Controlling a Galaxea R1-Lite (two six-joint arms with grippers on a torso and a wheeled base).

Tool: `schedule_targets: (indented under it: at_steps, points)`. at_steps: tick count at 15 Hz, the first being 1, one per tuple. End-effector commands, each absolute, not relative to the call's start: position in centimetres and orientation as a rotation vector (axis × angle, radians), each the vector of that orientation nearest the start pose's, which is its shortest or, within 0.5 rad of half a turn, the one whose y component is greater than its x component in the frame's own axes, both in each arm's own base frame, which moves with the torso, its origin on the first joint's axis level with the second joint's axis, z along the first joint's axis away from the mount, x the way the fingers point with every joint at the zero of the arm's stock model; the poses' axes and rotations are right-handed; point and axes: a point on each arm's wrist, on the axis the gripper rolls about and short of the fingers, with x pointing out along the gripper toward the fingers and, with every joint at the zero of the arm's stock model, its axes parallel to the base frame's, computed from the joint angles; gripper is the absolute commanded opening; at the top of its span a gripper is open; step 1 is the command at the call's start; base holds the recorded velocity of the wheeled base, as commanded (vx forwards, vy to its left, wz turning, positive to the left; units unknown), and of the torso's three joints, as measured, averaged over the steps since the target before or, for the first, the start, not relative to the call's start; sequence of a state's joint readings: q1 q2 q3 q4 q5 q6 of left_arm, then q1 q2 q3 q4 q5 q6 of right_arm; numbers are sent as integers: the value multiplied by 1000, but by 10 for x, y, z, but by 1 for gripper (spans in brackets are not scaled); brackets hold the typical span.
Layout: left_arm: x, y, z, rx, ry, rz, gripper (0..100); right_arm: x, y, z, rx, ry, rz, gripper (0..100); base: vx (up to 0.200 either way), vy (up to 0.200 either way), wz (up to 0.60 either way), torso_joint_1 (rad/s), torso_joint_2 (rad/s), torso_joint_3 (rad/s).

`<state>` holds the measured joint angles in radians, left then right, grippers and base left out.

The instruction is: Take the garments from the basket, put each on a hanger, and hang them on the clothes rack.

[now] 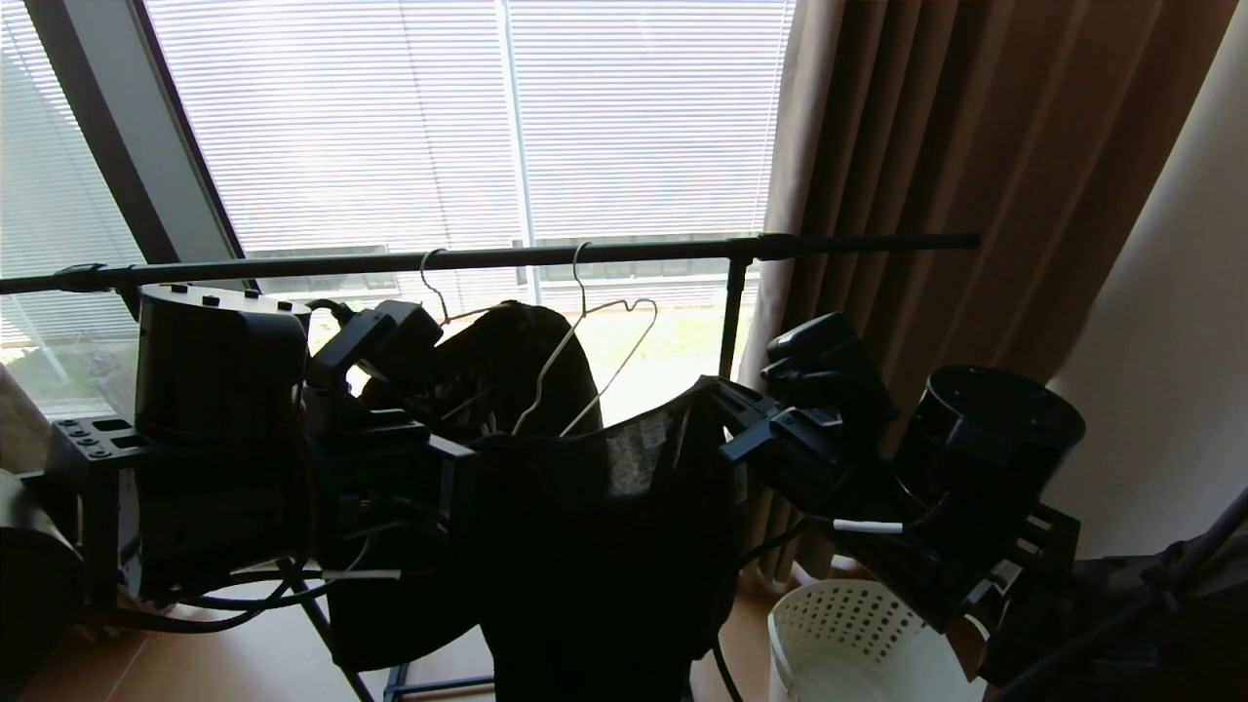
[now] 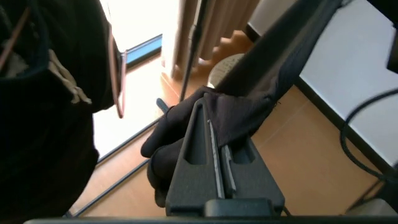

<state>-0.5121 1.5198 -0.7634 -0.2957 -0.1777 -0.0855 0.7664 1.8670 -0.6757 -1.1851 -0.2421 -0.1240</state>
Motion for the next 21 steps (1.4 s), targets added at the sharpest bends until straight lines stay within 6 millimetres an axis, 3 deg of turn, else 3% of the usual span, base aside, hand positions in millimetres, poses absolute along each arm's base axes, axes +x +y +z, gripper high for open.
schedule_targets:
  at_steps: [1,3,4,18,21]
  points:
    - [219,-129,187,-11,507,-696,0,237,221,154,-121,-33,524,0,0,0,0,0,0,0]
    - [217,-129,184,-12,518,-714,0,238,221,156,-118,-39,513,0,0,0,0,0,0,0]
    - [217,-129,183,-10,522,-714,100,239,219,158,-114,-45,506,0,0,0,0,0,0,0]
    - [211,-124,175,-2,548,-704,100,243,213,162,-107,-57,482,0,0,0,0,0,0,0]
    - [234,-114,178,41,511,-648,100,244,214,163,-107,-60,482,0,0,0,0,0,0,0]
